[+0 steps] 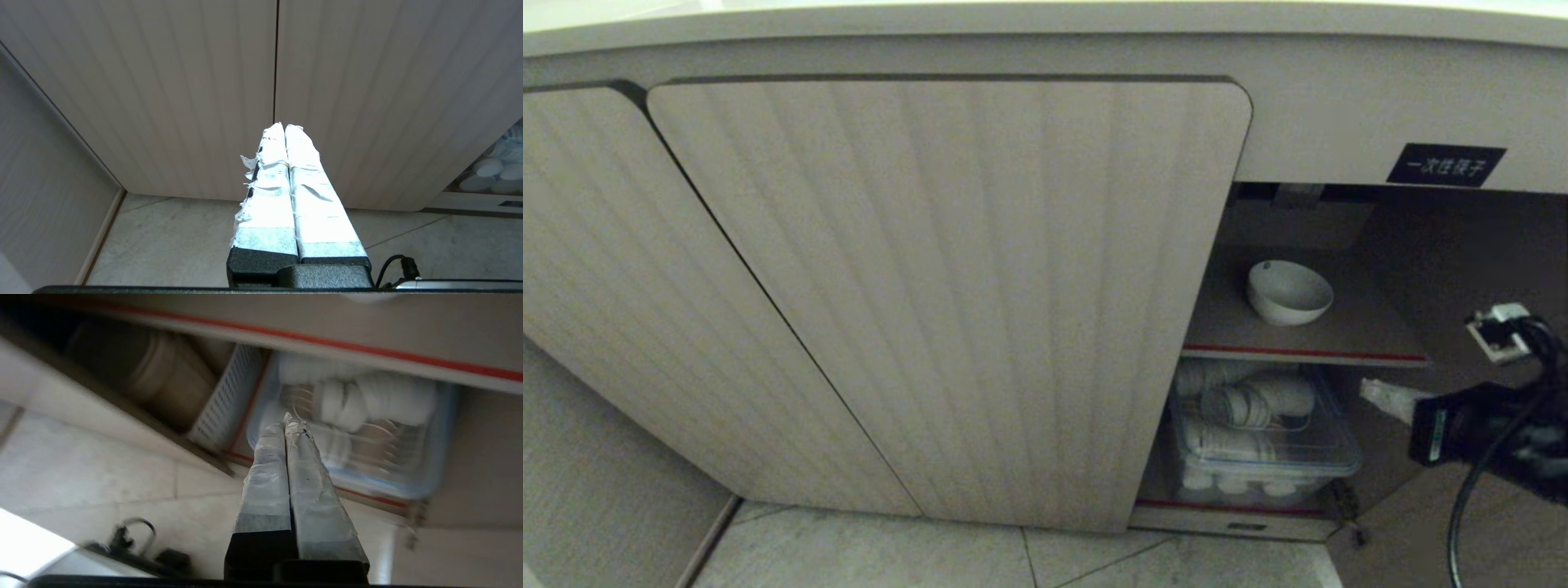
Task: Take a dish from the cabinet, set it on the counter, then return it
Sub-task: Take the bowl from the cabinet
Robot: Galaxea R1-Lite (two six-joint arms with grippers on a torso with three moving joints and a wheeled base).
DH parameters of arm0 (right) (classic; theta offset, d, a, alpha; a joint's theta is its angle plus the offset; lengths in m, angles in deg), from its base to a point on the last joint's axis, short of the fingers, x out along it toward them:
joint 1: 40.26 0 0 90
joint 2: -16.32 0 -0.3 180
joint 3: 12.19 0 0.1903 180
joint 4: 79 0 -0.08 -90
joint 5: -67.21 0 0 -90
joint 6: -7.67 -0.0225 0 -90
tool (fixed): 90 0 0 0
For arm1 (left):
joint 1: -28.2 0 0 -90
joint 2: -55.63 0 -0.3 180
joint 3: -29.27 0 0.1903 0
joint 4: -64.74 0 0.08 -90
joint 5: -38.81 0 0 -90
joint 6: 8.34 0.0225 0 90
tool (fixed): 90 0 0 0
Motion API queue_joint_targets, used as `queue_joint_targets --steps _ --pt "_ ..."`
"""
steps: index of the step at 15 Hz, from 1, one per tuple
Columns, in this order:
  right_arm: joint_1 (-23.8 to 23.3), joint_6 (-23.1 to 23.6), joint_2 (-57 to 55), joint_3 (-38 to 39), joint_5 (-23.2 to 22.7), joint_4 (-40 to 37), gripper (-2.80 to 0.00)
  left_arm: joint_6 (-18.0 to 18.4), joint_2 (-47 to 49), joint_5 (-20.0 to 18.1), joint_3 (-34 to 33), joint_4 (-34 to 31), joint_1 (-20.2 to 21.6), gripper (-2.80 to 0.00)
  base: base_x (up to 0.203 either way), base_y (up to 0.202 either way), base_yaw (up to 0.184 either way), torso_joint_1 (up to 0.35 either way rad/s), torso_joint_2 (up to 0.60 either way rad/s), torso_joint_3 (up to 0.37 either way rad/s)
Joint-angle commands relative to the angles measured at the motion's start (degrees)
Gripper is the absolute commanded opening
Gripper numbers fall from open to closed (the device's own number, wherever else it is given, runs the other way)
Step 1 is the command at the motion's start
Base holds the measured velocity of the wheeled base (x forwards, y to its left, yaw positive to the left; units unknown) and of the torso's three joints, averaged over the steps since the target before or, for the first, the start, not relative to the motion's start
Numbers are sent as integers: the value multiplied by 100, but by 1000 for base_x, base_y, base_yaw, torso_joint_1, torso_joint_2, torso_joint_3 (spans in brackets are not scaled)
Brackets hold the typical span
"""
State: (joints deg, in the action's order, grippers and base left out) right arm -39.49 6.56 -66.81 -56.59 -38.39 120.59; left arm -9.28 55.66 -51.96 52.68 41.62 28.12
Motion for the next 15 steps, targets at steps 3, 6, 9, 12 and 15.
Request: queue_joint_targets --steps 3,6,9,12,15 --pt "64 -234 -834 -606 103 -36 -280 -3 -2 -2 4 2 -1 -280 0 0 0 0 0 0" --pt "65 -547 -1031 -1125 388 -389 -280 -3 -2 -2 -2 2 4 -280 0 0 0 0 0 0" --pt "56 -565 -1251 -1267 928 -509 -280 -3 -2 -2 -5 2 -1 -280 0 0 0 0 0 0" --pt "48 -577 -1474 -1538 1136 -515 -280 -3 -2 -2 4 2 -1 -280 0 0 0 0 0 0" --pt "-27 -608 -1559 -1930 1155 -541 -280 -3 -2 -2 4 2 -1 -280 0 0 0 0 0 0"
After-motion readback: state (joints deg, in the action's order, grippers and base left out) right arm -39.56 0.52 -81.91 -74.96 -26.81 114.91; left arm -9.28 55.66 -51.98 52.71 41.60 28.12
